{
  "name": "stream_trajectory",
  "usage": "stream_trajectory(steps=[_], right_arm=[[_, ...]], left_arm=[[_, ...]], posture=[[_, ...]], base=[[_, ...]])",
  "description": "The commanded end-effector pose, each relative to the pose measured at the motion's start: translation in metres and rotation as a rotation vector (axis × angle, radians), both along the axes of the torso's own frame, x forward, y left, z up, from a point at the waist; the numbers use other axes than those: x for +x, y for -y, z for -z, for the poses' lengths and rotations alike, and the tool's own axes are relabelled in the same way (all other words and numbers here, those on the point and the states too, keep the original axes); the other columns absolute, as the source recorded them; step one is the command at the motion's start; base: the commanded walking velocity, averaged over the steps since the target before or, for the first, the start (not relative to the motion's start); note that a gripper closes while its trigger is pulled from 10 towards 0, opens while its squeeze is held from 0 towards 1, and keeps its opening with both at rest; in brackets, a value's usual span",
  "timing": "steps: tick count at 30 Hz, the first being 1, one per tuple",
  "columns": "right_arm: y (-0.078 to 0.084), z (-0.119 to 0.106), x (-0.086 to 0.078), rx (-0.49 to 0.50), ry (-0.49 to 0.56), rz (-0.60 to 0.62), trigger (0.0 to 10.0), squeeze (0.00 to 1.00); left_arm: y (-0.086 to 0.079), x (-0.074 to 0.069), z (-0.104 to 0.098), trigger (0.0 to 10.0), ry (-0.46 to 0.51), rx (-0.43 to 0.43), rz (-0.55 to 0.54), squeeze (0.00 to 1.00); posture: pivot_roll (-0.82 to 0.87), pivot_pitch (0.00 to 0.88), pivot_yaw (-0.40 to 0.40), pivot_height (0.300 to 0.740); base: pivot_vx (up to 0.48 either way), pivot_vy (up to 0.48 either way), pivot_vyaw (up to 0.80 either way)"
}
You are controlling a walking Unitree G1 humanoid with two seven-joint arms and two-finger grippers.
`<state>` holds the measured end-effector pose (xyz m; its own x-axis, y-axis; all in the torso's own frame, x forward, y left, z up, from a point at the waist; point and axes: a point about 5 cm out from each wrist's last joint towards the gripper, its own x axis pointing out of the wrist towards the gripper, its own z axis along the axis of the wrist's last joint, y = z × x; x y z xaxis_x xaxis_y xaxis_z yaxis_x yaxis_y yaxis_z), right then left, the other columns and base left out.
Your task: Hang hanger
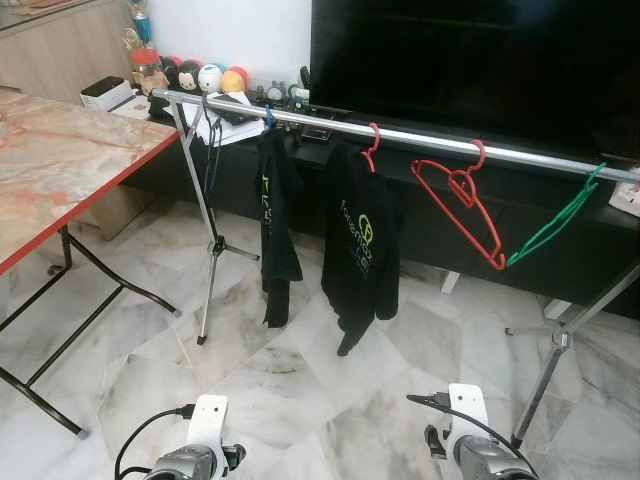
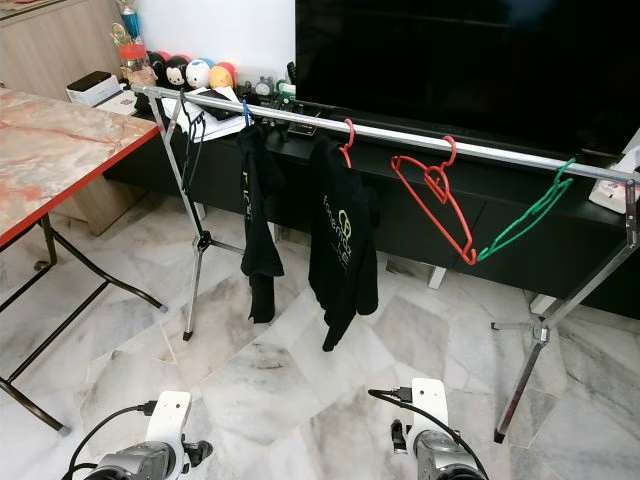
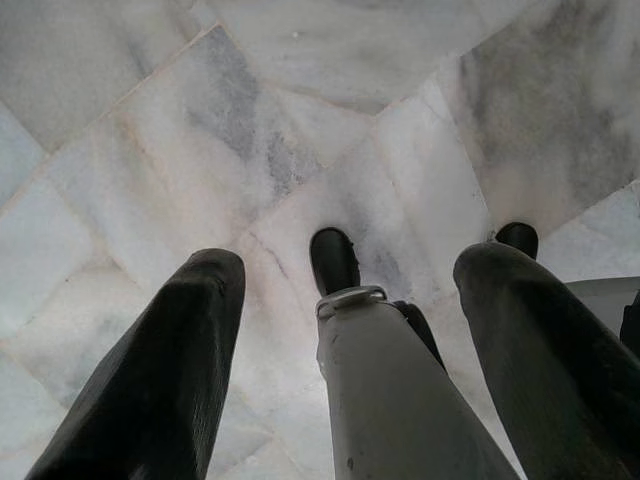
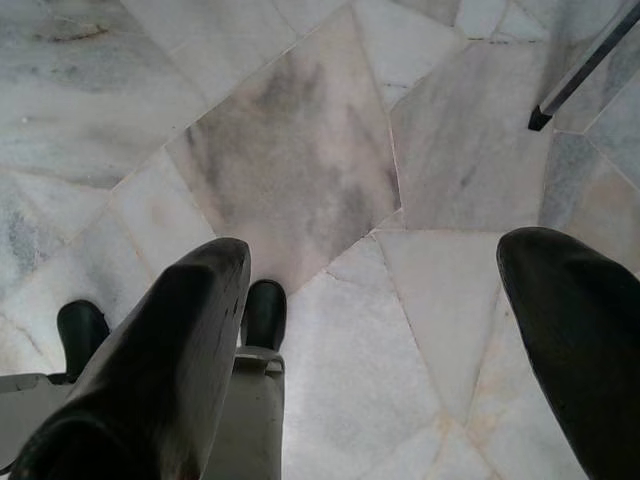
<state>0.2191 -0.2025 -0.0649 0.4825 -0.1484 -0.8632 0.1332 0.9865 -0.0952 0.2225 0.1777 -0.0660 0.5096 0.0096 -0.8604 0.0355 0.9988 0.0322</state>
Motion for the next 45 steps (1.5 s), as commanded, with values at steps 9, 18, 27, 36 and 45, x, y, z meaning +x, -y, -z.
stream_trajectory(steps=[9, 18, 27, 36, 45], right_arm=[[-0.0015, 0.0001, 0.0003, 0.002, -0.007, -0.003, 10.0, 0.00], [-0.0017, 0.0005, -0.0005, 0.002, -0.011, -0.003, 10.0, 0.00], [-0.0023, 0.0009, -0.0009, 0.002, -0.012, -0.008, 10.0, 0.00], [-0.0029, 0.0016, -0.0019, 0.004, -0.015, -0.012, 10.0, 0.00], [-0.0035, 0.0019, -0.0023, 0.004, -0.016, -0.014, 10.0, 0.00]], left_arm=[[-0.0023, -0.0058, 0.0033, 10.0, -0.013, 0.008, 0.003, 0.00], [-0.0023, -0.0062, 0.0035, 10.0, 0.000, 0.001, -0.020, 0.00], [-0.0031, -0.0068, 0.0038, 10.0, -0.008, 0.014, -0.007, 0.00], [-0.0032, -0.0077, 0.0043, 10.0, -0.006, 0.011, -0.009, 0.00], [-0.0039, -0.0078, 0.0043, 10.0, -0.004, 0.018, 0.000, 0.00]], posture=[[-0.02, 0.000, -0.034, 0.740], [-0.02, 0.000, -0.033, 0.740], [-0.02, 0.000, -0.034, 0.740], [-0.02, 0.000, -0.033, 0.740], [-0.02, 0.000, -0.030, 0.740]], base=[[0.000, 0.000, -0.50], [0.000, 0.000, -0.79], [0.000, 0.000, -0.79], [0.000, 0.000, -0.79], [0.000, 0.000, -0.79]])
